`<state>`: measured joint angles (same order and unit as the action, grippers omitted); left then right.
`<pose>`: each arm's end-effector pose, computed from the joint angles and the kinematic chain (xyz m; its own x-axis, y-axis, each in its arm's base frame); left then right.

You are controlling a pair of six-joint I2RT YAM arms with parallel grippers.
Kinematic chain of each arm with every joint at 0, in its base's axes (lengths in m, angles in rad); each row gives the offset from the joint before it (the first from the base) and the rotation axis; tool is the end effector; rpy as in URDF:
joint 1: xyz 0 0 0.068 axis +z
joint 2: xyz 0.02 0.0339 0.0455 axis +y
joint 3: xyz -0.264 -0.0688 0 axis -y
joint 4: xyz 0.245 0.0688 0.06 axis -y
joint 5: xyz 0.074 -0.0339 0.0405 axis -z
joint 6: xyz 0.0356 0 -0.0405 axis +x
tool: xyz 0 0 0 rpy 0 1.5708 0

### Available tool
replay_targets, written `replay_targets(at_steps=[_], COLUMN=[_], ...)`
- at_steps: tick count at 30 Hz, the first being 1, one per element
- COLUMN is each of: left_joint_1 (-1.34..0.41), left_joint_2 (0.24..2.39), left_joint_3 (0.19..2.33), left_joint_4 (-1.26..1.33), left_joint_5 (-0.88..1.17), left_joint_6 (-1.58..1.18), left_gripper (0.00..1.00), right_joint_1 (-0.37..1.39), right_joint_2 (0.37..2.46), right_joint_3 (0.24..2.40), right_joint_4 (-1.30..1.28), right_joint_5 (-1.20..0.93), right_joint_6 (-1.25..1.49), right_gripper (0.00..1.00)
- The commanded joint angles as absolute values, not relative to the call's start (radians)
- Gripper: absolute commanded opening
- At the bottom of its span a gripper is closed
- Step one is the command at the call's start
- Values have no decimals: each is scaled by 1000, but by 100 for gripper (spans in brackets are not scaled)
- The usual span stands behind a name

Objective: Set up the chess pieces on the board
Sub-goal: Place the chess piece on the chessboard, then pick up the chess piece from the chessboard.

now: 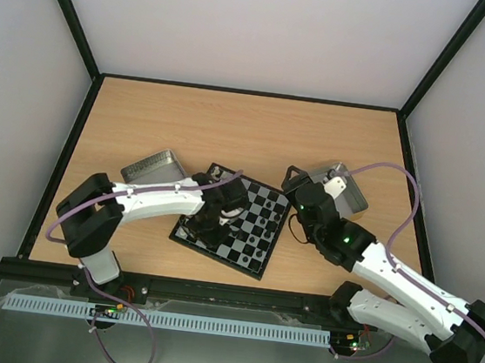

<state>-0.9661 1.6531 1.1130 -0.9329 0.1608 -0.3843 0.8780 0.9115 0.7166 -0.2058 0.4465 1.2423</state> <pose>0.1621 -0.2446 0.1935 -0.8323 0.5535 -0.0308 0.5489 0.8153 -0.1843 0.1447 0.1502 0.2922 -0.4969 0.7380 -0.4565 0.0938 0.5686 0.8172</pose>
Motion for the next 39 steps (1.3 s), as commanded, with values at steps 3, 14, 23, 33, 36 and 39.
replay_targets(at_steps=[3, 14, 23, 33, 36, 39], left_joint_1=[-977, -959, -958, -960, -965, -976], left_joint_2=[1713, 1661, 1629, 1625, 1621, 1626], left_joint_3=[1175, 1130, 1070, 1078, 1112, 1168], left_joint_4=[-1008, -904, -859, -837, -836, -844], left_joint_5=[156, 136, 163, 168, 163, 163], left_joint_6=[-371, -459, -479, -472, -470, -465], left_gripper=[18, 43, 26, 5, 4, 4], right_joint_1=[877, 877, 877, 877, 877, 878], right_joint_2=[859, 839, 853, 846, 837, 818], right_joint_3=[682, 676, 668, 666, 666, 661], right_joint_4=[-233, -239, -235, -247, -261, -277], right_joint_5=[527, 538, 523, 530, 541, 566], right_joint_6=[1221, 1213, 1226, 1232, 1235, 1242], right_gripper=[58, 58, 58, 58, 58, 58])
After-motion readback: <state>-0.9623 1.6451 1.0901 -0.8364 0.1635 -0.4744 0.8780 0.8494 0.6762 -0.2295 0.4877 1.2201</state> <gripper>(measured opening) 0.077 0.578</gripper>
